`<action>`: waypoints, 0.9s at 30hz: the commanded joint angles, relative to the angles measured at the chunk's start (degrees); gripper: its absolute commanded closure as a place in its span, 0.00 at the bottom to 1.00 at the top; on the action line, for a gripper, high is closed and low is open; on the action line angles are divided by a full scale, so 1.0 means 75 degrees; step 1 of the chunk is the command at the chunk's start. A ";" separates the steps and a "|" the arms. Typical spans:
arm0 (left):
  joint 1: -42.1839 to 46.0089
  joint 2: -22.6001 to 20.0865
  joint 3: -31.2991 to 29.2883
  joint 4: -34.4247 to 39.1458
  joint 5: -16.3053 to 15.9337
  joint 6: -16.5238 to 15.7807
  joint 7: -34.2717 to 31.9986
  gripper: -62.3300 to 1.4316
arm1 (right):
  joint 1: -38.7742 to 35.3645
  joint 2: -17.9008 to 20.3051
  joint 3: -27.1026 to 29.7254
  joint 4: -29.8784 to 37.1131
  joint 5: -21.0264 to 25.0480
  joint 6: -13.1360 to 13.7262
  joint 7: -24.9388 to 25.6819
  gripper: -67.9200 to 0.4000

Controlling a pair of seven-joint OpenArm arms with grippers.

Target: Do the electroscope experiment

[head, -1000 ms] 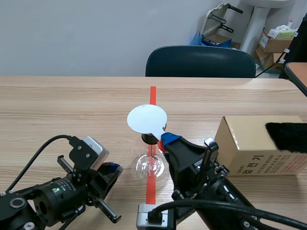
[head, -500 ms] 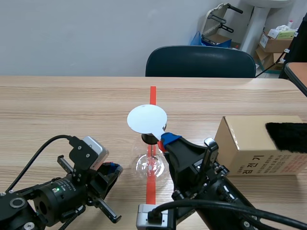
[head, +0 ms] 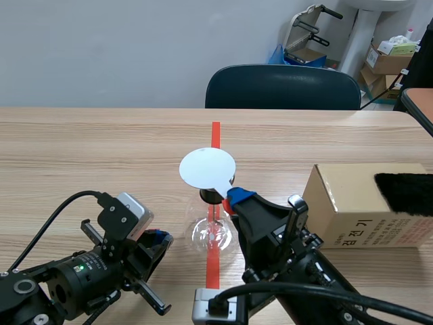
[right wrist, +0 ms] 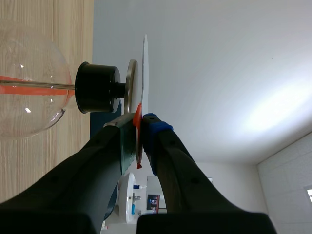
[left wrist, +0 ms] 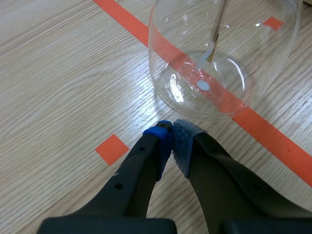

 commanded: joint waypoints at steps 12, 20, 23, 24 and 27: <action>-0.0017 0.0041 -0.0020 0.0131 0.0012 -0.0015 -0.0166 0.91 | 0.0052 0.0020 0.0023 0.0117 0.0000 -0.0085 -0.0219 0.98; -0.0017 0.0041 -0.0020 0.0131 0.0012 -0.0015 -0.0166 0.91 | 0.0052 0.0020 0.0023 0.0117 0.0000 -0.0087 -0.1766 0.98; -0.0017 0.0041 -0.0020 0.0131 0.0012 -0.0015 -0.0166 0.91 | 0.0052 0.0020 0.0023 0.0117 0.0000 -0.0087 -0.2524 0.98; -0.0017 0.0041 -0.0020 0.0131 0.0012 -0.0015 -0.0166 0.91 | 0.0052 0.0020 0.0023 0.0117 0.0000 -0.0087 -0.2763 0.98; -0.0017 0.0041 -0.0020 0.0131 0.0012 -0.0015 -0.0166 0.91 | 0.0052 0.0017 0.0023 0.0117 0.0000 -0.0087 -0.3474 0.98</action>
